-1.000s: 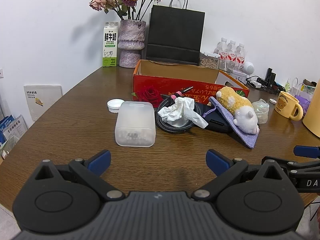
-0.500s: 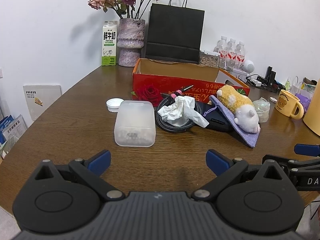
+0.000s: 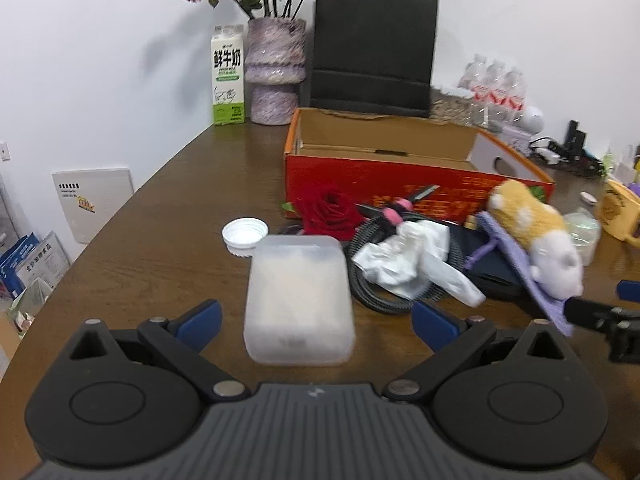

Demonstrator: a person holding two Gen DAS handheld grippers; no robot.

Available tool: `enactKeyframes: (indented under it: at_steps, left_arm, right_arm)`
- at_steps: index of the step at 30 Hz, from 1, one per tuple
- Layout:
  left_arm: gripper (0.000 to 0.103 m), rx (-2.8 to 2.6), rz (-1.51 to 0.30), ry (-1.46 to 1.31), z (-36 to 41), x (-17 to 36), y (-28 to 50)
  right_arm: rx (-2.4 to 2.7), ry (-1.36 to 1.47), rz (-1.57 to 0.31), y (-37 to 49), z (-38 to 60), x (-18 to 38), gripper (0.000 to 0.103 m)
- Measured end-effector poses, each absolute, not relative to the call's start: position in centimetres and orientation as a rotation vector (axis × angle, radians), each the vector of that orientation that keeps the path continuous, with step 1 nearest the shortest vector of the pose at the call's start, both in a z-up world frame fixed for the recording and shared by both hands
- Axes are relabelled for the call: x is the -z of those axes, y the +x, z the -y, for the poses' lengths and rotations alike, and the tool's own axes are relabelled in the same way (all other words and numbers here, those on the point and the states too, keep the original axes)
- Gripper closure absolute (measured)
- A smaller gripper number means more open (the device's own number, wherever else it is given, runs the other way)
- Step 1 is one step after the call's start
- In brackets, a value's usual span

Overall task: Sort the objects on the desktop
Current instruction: 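Grasp the plush toy with the right tool while the left tool grasps the clear container, both into box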

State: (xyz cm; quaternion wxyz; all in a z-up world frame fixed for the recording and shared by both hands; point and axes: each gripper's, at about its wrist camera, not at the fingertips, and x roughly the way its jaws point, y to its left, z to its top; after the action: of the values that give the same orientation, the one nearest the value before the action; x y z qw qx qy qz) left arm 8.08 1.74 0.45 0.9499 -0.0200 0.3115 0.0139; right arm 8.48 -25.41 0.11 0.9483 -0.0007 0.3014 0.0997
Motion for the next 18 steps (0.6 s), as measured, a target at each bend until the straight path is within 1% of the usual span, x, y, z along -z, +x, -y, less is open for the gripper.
enactKeyframes:
  at_steps: [4,8,10,11,13,15,17,18]
  left_arm:
    - [0.004,-0.043,-0.665,-0.045,-2.2,-0.1,10.2]
    - [0.007,-0.050,-0.707,-0.055,-2.5,0.5,11.8]
    - [0.013,-0.052,-0.726,-0.064,-2.8,0.8,12.4]
    - [0.014,-0.051,-0.735,-0.069,-2.9,0.9,12.7]
    - [0.021,-0.050,-0.753,-0.076,-3.1,1.1,13.2]
    - [0.024,-0.042,-0.777,-0.086,-3.4,1.4,13.7]
    - [0.025,-0.033,-0.784,-0.087,-3.4,1.5,14.0]
    - [0.027,-0.028,-0.786,-0.088,-3.4,1.5,14.1]
  right_arm:
    - [-0.193,-0.003,-0.620,11.2,25.6,-0.5,0.004]
    - [-0.193,0.017,-0.656,13.7,26.0,-0.5,0.009]
    - [-0.190,0.022,-0.679,14.8,26.1,-0.2,0.012]
    - [-0.190,0.025,-0.689,15.2,26.1,-0.1,0.013]
    - [-0.193,0.035,-0.711,16.0,26.2,0.2,0.014]
    - [-0.196,0.038,-0.729,16.6,26.2,0.5,0.015]
    - [-0.204,0.042,-0.745,17.1,26.1,0.8,0.016]
    - [-0.206,0.045,-0.747,17.2,26.1,0.9,0.016]
